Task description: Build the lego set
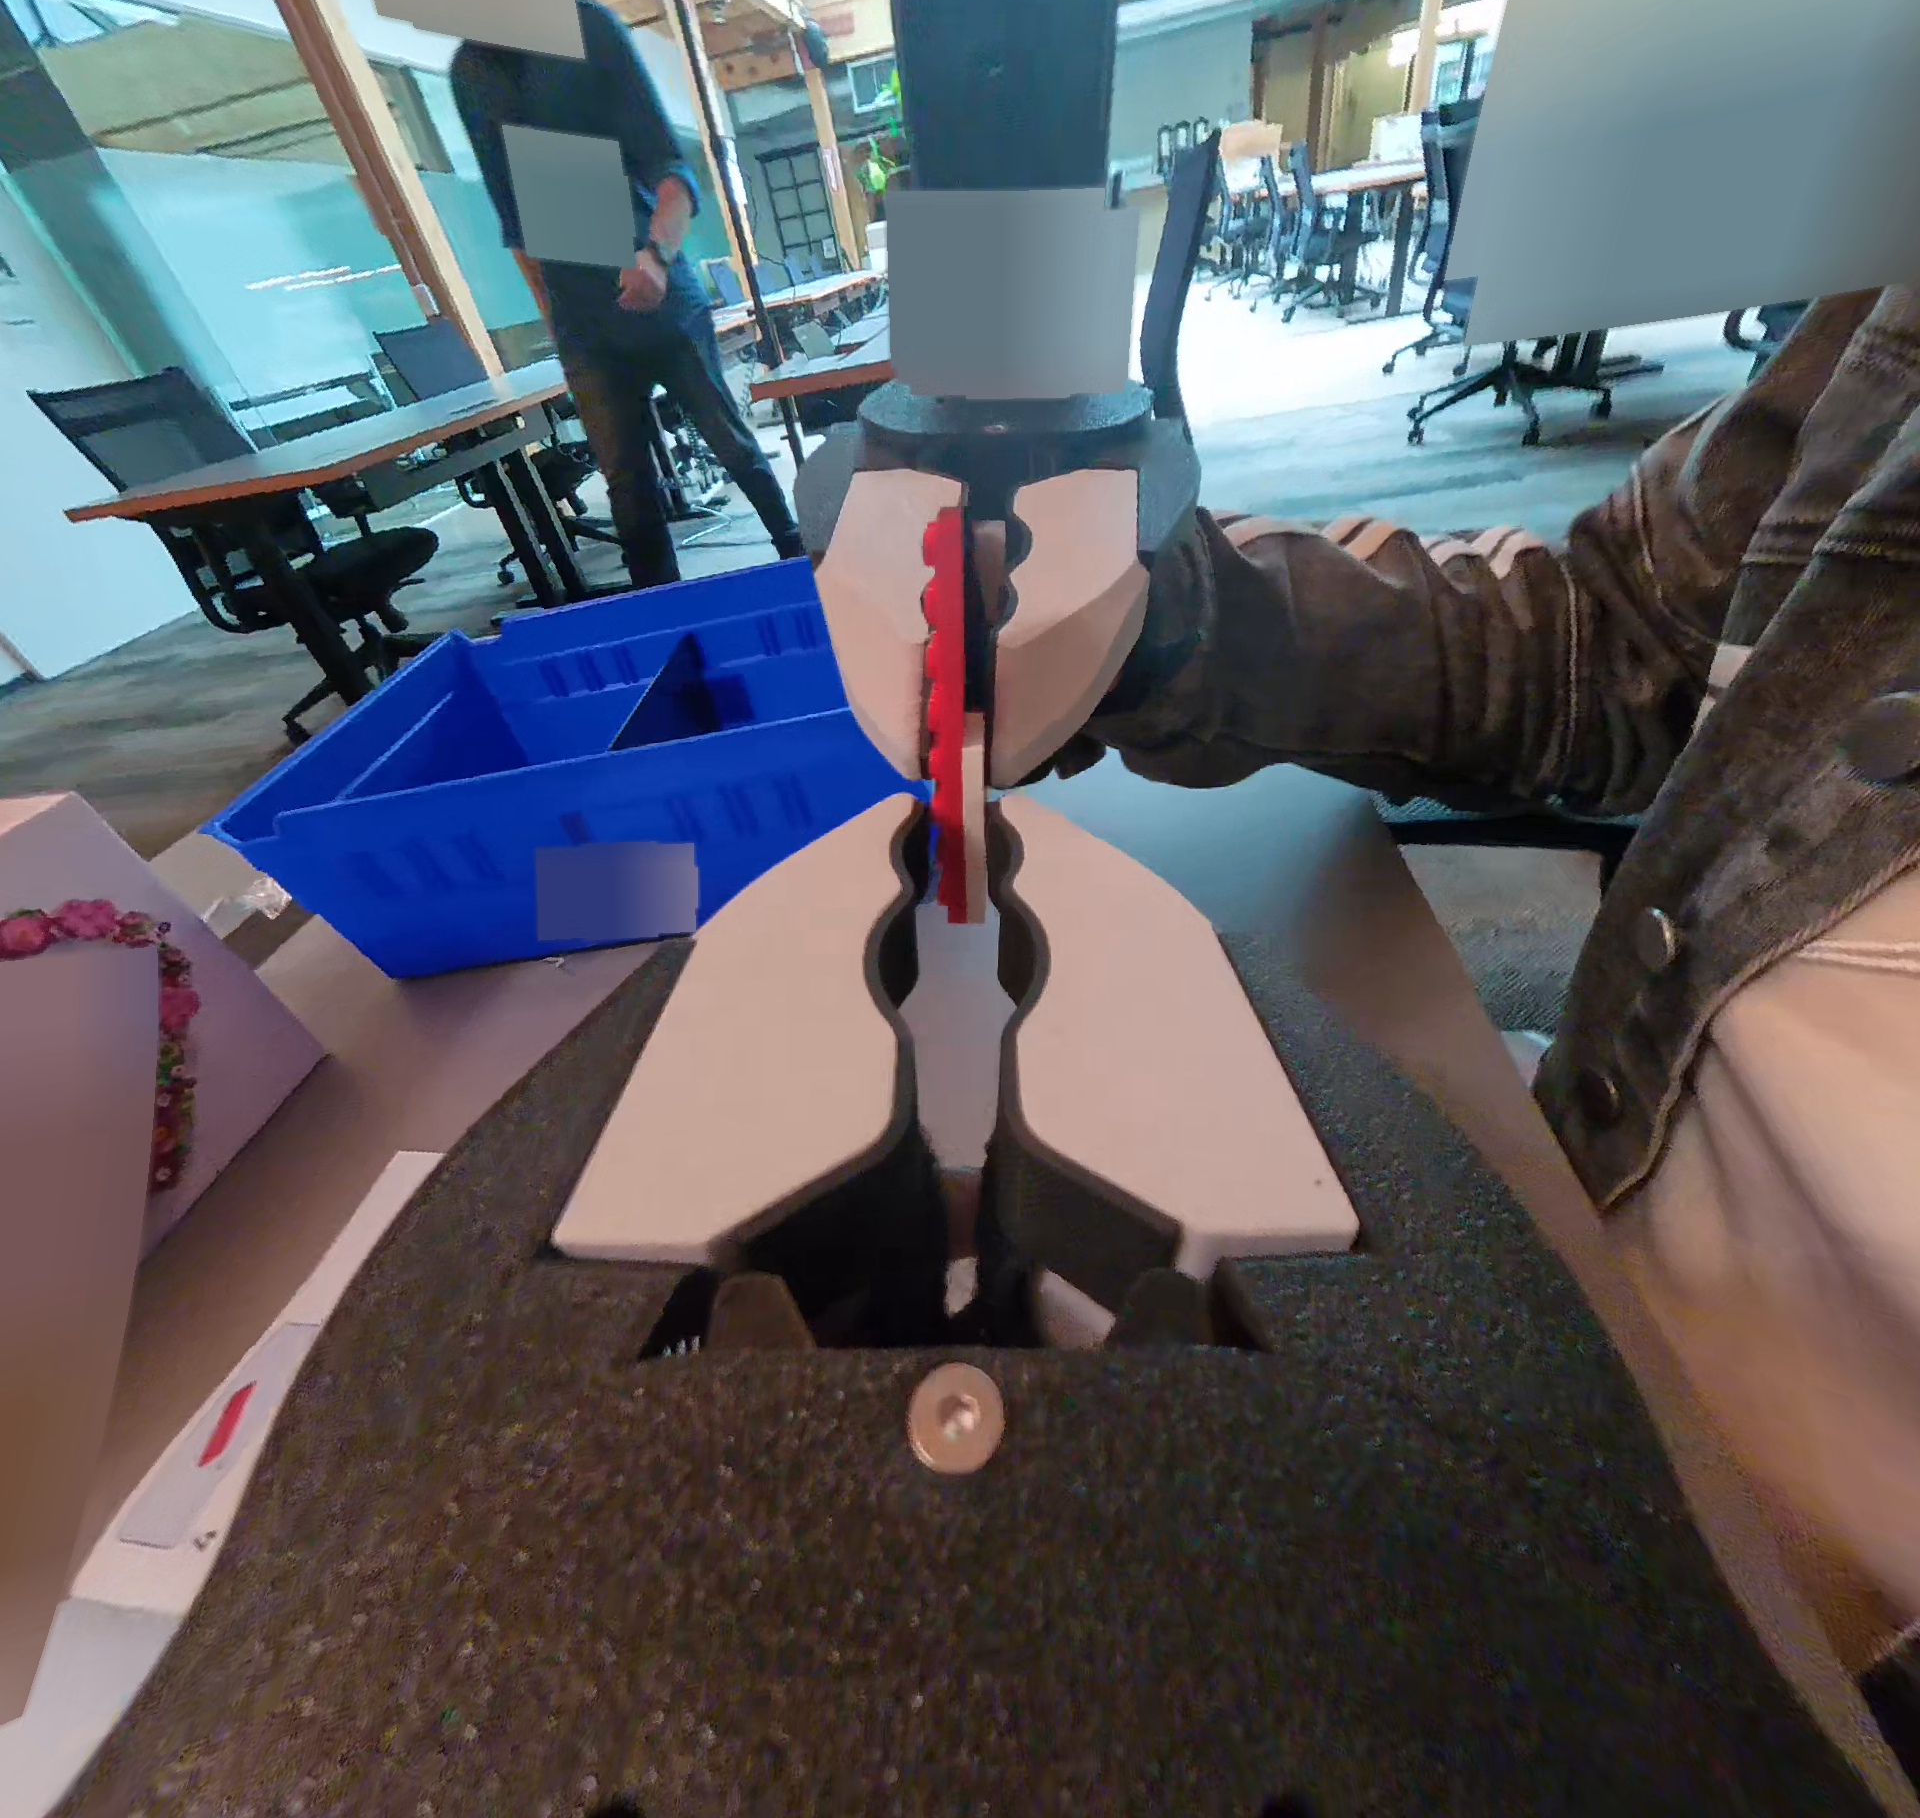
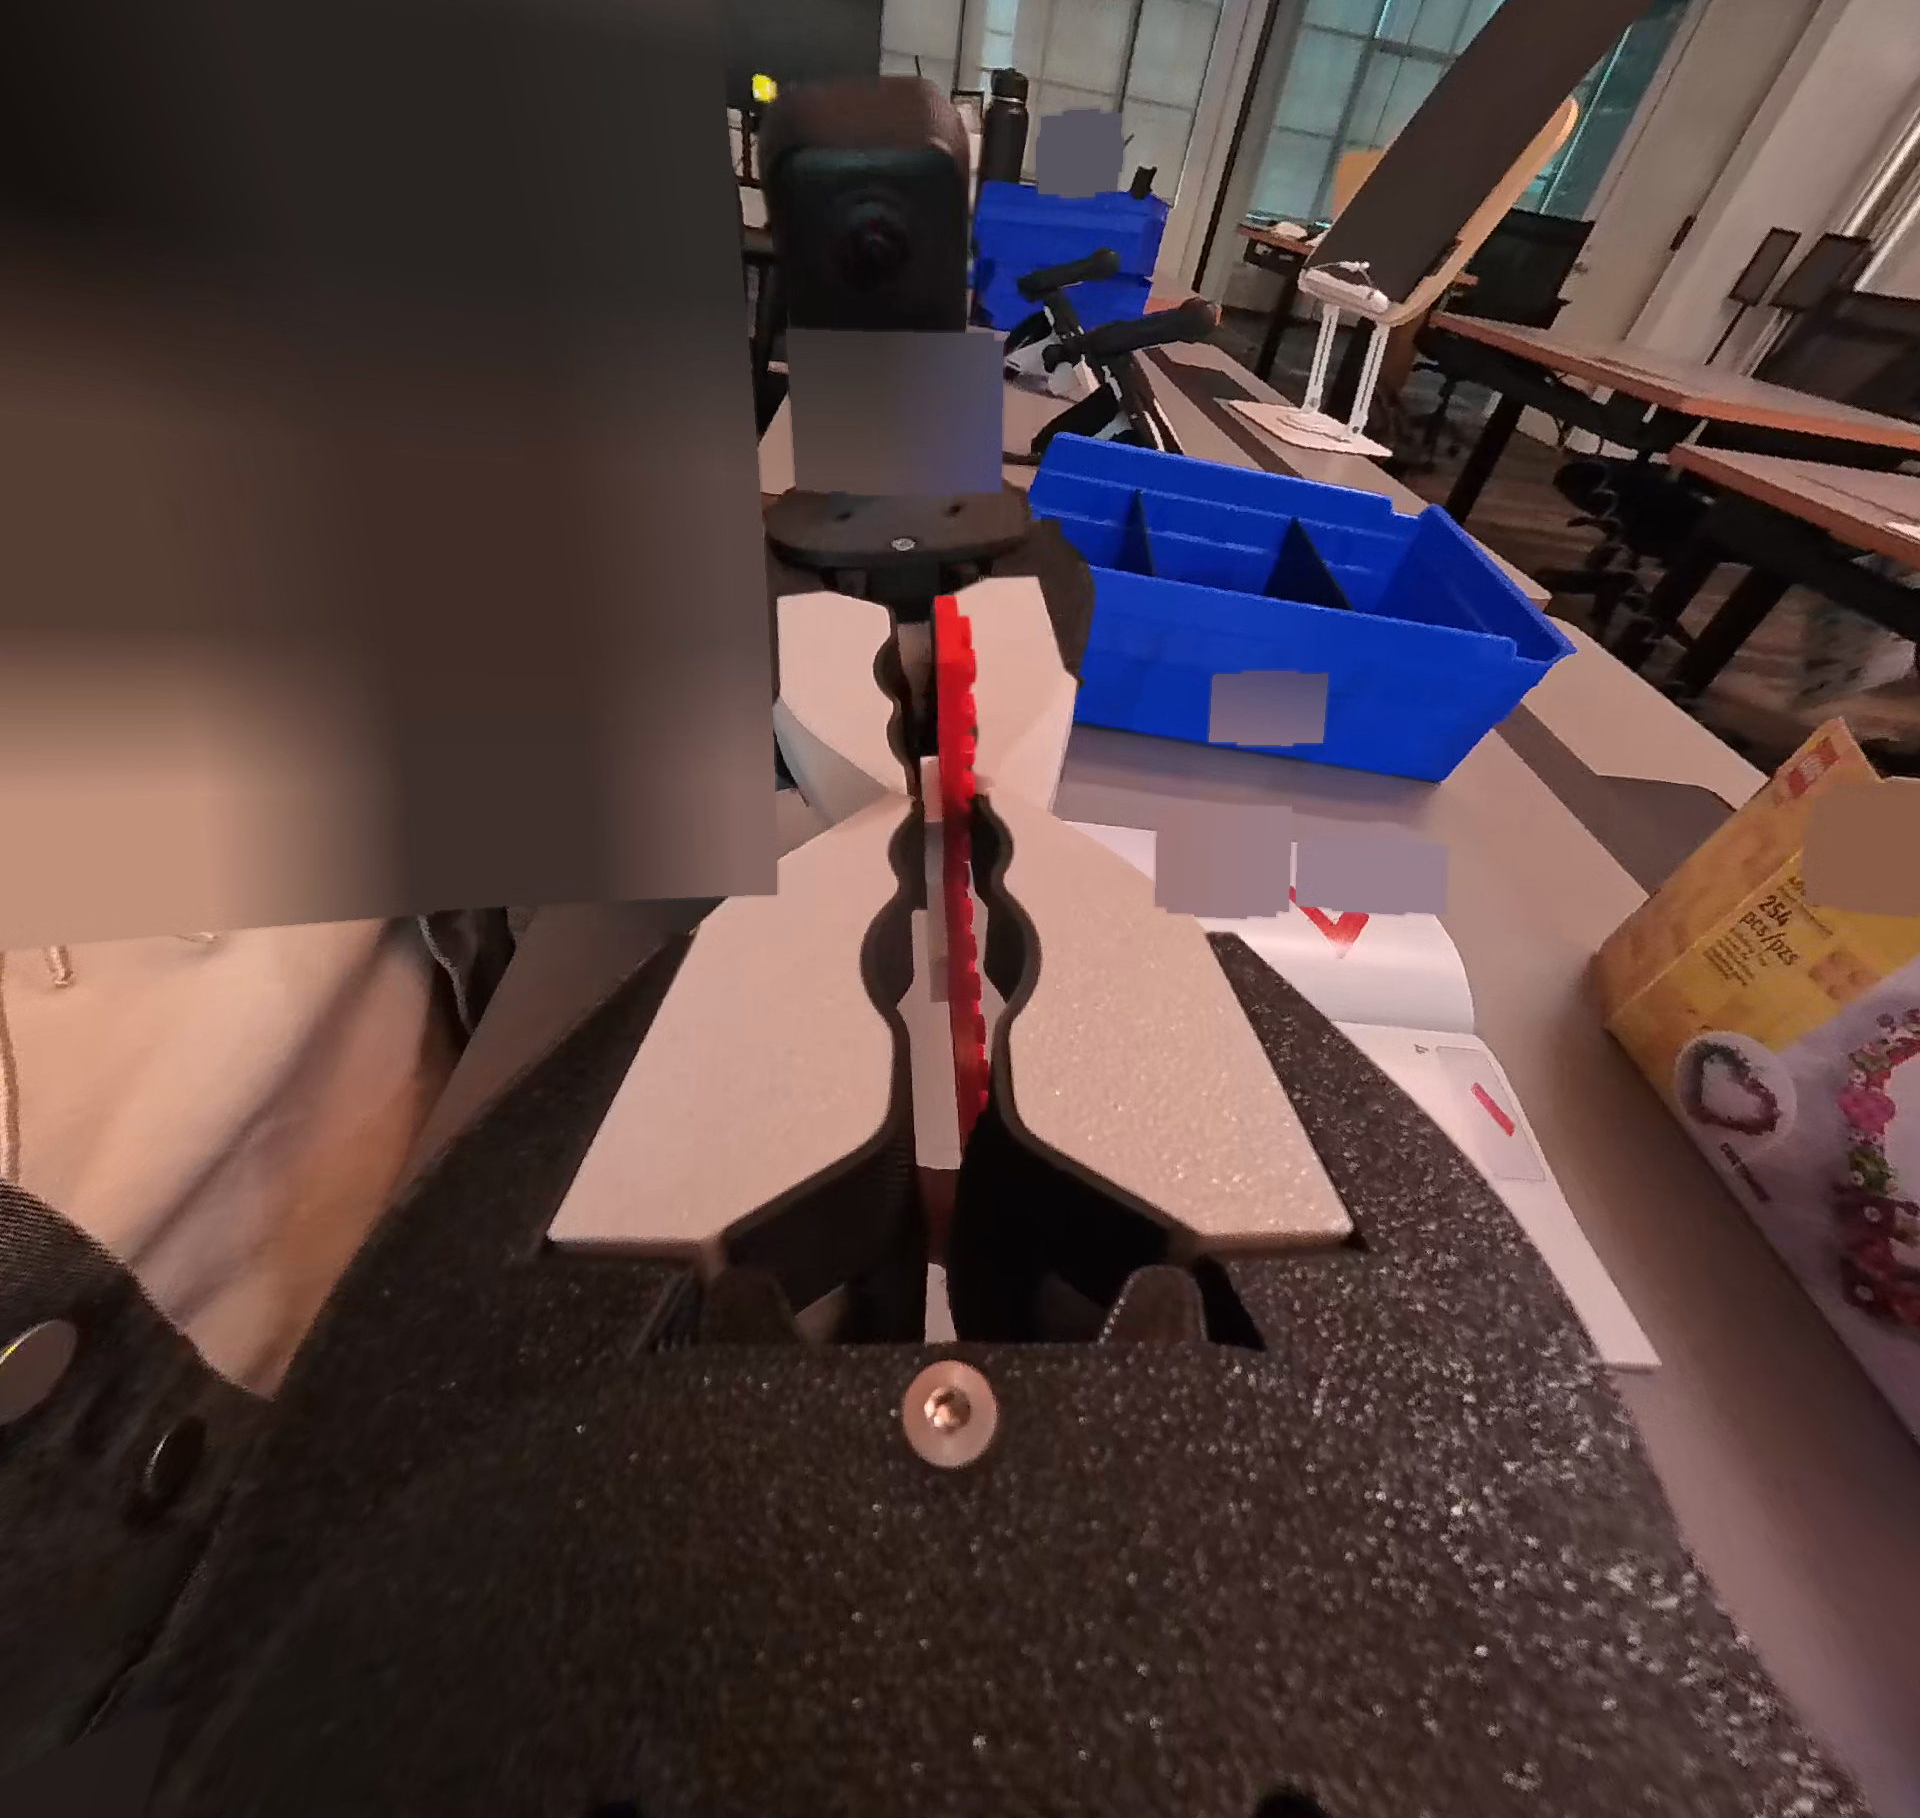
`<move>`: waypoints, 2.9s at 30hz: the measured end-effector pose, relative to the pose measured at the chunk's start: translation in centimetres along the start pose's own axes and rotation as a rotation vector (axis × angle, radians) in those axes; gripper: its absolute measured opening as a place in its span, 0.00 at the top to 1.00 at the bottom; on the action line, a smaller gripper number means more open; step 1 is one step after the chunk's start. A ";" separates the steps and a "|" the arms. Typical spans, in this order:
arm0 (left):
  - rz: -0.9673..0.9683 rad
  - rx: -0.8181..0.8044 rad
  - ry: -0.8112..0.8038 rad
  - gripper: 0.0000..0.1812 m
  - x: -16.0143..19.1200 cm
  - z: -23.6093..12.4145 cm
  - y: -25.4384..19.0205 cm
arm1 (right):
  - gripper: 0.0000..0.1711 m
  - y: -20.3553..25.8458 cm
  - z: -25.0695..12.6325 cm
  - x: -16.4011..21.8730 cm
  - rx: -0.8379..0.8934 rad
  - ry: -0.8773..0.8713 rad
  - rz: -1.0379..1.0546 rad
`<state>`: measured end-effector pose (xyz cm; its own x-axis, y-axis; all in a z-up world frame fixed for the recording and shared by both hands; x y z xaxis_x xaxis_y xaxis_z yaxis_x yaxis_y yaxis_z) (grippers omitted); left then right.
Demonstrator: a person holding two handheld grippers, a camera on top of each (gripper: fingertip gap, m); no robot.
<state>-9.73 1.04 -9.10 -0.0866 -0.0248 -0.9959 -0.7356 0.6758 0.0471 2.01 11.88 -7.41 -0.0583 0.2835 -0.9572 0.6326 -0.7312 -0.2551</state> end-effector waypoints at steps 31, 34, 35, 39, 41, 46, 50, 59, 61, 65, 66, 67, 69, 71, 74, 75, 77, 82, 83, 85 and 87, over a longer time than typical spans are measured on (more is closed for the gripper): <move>0.045 -0.003 0.073 0.96 1.0 -0.4 -0.2 | 0.92 0.9 0.8 1.1 -0.003 -0.003 -0.112; 0.064 0.003 0.099 0.96 1.1 -0.6 -0.4 | 0.95 0.8 1.0 1.1 -0.023 0.020 -0.127; 0.073 0.005 0.098 0.96 1.1 -0.6 -0.5 | 0.95 0.9 1.0 1.0 -0.025 0.019 -0.148; 0.081 0.011 0.099 0.96 1.1 -0.7 -0.4 | 0.95 1.0 1.1 0.9 -0.023 0.031 -0.159; 0.089 0.014 0.085 0.96 1.1 -0.7 -0.4 | 0.95 1.0 1.1 0.9 -0.020 0.024 -0.164; 0.125 -0.018 0.107 0.88 1.4 -0.8 -0.6 | 0.95 1.1 1.3 0.7 -0.030 -0.008 -0.161; 0.128 -0.020 0.072 0.95 1.2 -1.1 -0.8 | 0.95 1.1 1.7 0.6 -0.049 -0.023 -0.164; 0.127 -0.001 0.126 0.96 1.7 -1.5 -0.8 | 0.93 1.0 2.2 1.4 -0.094 -0.028 -0.146; 0.118 -0.002 0.131 0.96 1.8 -1.4 -0.7 | 0.95 0.9 2.3 1.6 -0.094 -0.033 -0.150; 0.120 -0.006 0.144 0.96 2.1 -1.3 -0.5 | 0.95 0.9 2.2 1.9 -0.079 -0.013 -0.174; 0.118 -0.005 0.142 0.96 2.2 -1.2 -0.5 | 0.95 0.9 2.2 2.0 -0.080 -0.011 -0.172; 0.117 -0.005 0.142 0.96 2.2 -1.2 -0.5 | 0.95 0.8 2.1 2.0 -0.078 -0.008 -0.173; 0.108 -0.012 0.134 0.96 2.4 -1.1 -0.3 | 0.95 0.7 2.1 2.2 -0.064 -0.011 -0.174; 0.092 -0.019 0.126 0.96 2.5 -1.0 -0.1 | 0.95 0.6 2.1 2.4 -0.056 -0.015 -0.169; 0.078 -0.034 0.110 0.95 2.8 -0.9 0.1 | 0.95 0.5 2.1 2.6 -0.034 -0.022 -0.191; 0.069 -0.043 0.096 0.92 2.8 -0.9 0.2 | 0.95 0.6 2.1 2.6 -0.034 -0.033 -0.196; 0.053 -0.028 0.072 0.92 2.9 -1.0 0.3 | 0.95 0.6 2.1 2.6 -0.025 -0.045 -0.202; 0.127 -0.027 0.092 0.96 3.3 -0.7 0.1 | 0.95 0.6 2.1 3.4 -0.044 -0.068 -0.188; 0.147 -0.034 0.094 0.96 3.4 -0.7 0.1 | 0.95 0.6 2.0 3.6 -0.042 -0.074 -0.187; 0.217 -0.080 0.110 0.96 3.6 -0.7 0.1 | 0.92 0.6 1.9 3.9 -0.031 -0.089 -0.199; 0.296 -0.150 0.161 0.96 3.8 -0.9 0.4 | 0.89 0.5 1.4 3.9 -0.015 -0.115 -0.199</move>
<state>-10.92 0.57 -12.84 -0.4062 0.0316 -0.9132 -0.7522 0.5559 0.3538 0.98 11.75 -11.42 -0.2702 0.3482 -0.8976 0.6115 -0.6581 -0.4393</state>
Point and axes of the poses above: each gripper's, where its closed fingertips meet, z out along the fingers, x out of its underside, y = z × x across the jaws, the point moved 9 cm from there along -z, back along the fingers, and after that the axes turned 7 degrees about -z, right-handed, at the moved point
